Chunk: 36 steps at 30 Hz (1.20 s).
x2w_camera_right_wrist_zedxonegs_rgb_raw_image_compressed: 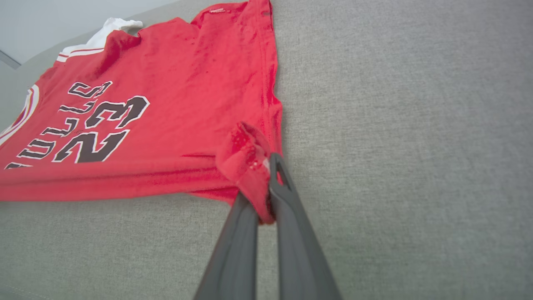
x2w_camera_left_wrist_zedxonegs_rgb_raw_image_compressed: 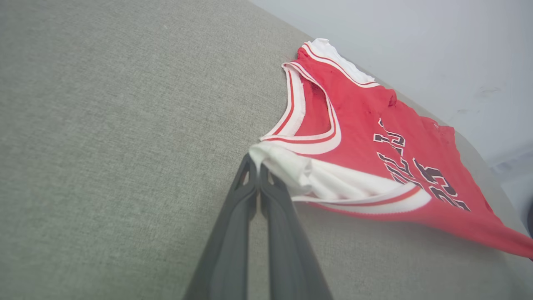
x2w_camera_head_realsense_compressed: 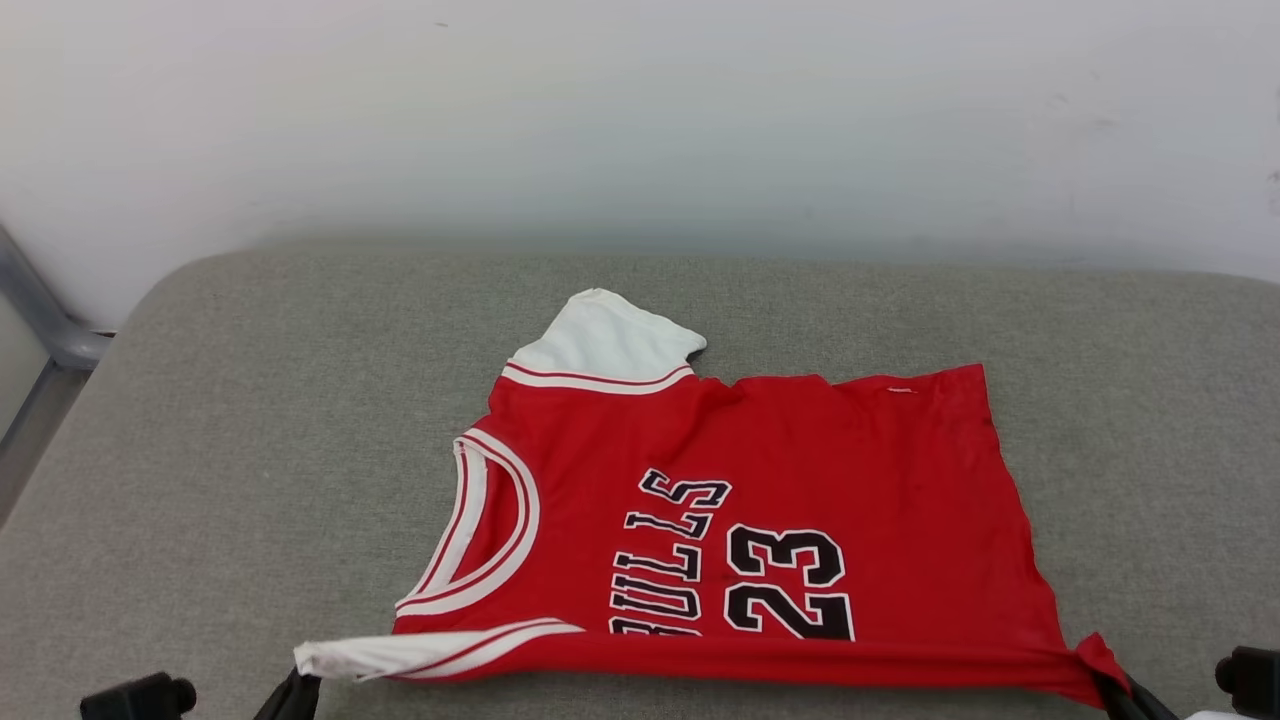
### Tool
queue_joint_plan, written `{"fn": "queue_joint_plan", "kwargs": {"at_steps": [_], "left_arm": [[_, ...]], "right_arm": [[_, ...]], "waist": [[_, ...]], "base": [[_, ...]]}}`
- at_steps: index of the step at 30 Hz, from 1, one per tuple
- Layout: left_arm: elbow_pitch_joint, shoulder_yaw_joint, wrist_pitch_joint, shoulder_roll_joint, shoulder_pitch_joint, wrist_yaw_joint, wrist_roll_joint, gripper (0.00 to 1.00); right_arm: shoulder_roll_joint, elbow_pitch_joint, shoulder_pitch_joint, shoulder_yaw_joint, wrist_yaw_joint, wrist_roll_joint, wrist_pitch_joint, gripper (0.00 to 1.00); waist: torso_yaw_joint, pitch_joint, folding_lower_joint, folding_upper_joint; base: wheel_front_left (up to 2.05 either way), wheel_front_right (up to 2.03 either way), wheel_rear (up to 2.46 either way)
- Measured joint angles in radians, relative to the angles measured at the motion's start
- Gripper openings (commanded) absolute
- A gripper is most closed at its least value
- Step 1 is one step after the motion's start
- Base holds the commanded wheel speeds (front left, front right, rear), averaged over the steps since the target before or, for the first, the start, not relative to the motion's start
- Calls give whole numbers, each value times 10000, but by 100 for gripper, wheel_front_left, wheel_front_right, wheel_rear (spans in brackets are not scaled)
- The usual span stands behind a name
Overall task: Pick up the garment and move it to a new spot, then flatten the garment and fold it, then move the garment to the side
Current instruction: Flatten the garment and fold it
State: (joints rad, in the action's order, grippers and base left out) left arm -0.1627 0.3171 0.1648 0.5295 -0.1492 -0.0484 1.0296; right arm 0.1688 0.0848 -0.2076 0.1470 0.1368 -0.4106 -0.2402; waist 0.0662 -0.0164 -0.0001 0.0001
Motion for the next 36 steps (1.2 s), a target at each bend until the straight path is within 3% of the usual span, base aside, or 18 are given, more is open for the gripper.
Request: {"fn": "queue_joint_plan", "kwargs": {"at_steps": [11,25,26,28,29,30,31,36], "left_arm": [[-1264,644,-497,-391,2352,608,-360,0],[-3950,1776,-982,-1091,4786,1540,-1016,0],[-4130,1860,-1005,-1126,4846,1561,-1026,0],[-4445,2025,-1191,-1233,4982,1638,-974,0],[-4541,2104,-1256,-1285,5019,1661,-915,2],[-4625,2140,-1250,-1321,5049,1703,-869,30],[-4711,2169,-1220,-1331,5078,1716,-821,100],[-5079,2190,-784,-1323,5139,1772,-763,100]], "right_arm": [[-148,-8,1494,-403,-52,911,-1106,0],[79,2194,3524,-1344,-59,1129,-972,0],[90,2362,3566,-1430,-59,1149,-911,9],[75,2615,3677,-1513,-59,1091,-717,40],[77,2736,3704,-1551,-59,1089,-610,73],[79,2821,3718,-1597,-59,1049,-460,100],[100,2890,3724,-1689,-59,1035,-288,100],[109,3001,3725,-1724,-58,913,1346,100]], "waist": [[-216,460,2,0],[-222,1857,4,0],[-220,1889,4,0],[-217,1913,3,0],[-215,1897,3,0],[-216,1877,3,0],[-221,1854,3,0],[-238,1642,3,0]], "base": [[0,0,0],[0,0,0],[0,0,0],[0,0,0],[0,0,0],[0,0,0],[0,0,0],[0,0,0]]}}
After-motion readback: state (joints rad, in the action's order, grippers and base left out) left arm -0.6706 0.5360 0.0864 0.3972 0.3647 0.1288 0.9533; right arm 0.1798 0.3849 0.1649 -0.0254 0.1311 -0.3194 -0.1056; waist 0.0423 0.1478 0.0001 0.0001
